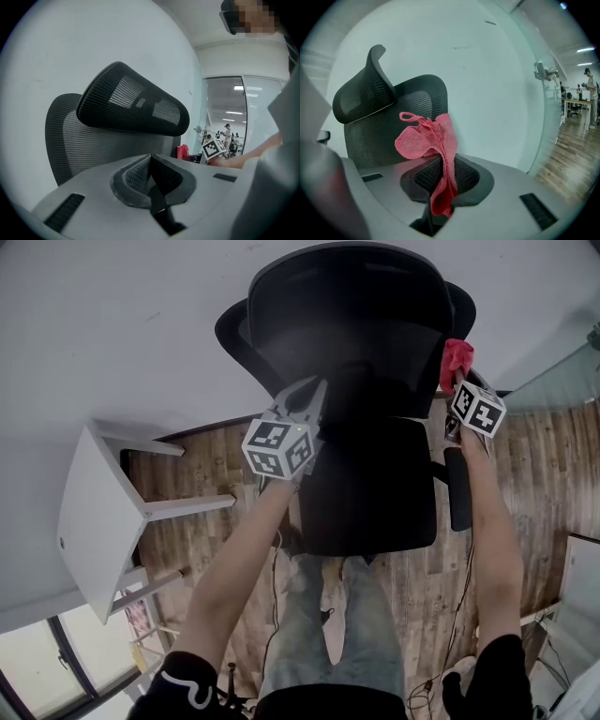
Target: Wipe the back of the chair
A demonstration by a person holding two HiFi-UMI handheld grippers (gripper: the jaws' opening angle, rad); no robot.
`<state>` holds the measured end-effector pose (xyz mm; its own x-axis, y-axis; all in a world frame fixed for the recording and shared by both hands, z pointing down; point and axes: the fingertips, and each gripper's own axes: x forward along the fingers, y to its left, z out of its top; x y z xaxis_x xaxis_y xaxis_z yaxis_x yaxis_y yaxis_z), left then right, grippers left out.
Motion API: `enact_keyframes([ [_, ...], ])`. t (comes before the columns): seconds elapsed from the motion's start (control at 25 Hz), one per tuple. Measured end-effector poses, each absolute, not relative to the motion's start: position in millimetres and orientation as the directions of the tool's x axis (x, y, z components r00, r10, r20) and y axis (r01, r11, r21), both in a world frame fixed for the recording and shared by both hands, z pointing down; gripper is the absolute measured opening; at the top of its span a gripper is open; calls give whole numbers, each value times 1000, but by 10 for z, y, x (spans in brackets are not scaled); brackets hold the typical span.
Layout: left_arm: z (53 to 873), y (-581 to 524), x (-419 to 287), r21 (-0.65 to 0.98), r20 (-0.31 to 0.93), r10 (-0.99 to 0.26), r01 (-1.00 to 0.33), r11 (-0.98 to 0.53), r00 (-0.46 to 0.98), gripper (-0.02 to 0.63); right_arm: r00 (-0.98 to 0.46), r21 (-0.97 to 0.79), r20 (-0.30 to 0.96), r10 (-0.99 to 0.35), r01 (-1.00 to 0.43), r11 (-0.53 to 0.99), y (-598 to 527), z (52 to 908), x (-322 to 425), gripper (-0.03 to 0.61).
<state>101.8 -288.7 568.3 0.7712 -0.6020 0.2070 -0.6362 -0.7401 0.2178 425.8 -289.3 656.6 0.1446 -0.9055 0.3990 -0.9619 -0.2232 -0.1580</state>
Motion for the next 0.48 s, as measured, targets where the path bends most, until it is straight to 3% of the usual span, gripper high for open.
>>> enact_keyframes([
  [0.2,5752,-2870,780,230,204,-613,-646,-728,763,23,99,-190,367,-925,-965,-179,-2811,6524,3849,74],
  [0.48,5972,-2793,212,242,223,-625,-664,-708,748,23,-20,-155,388,-921,-987,-44,-2823,6652,2683,74],
])
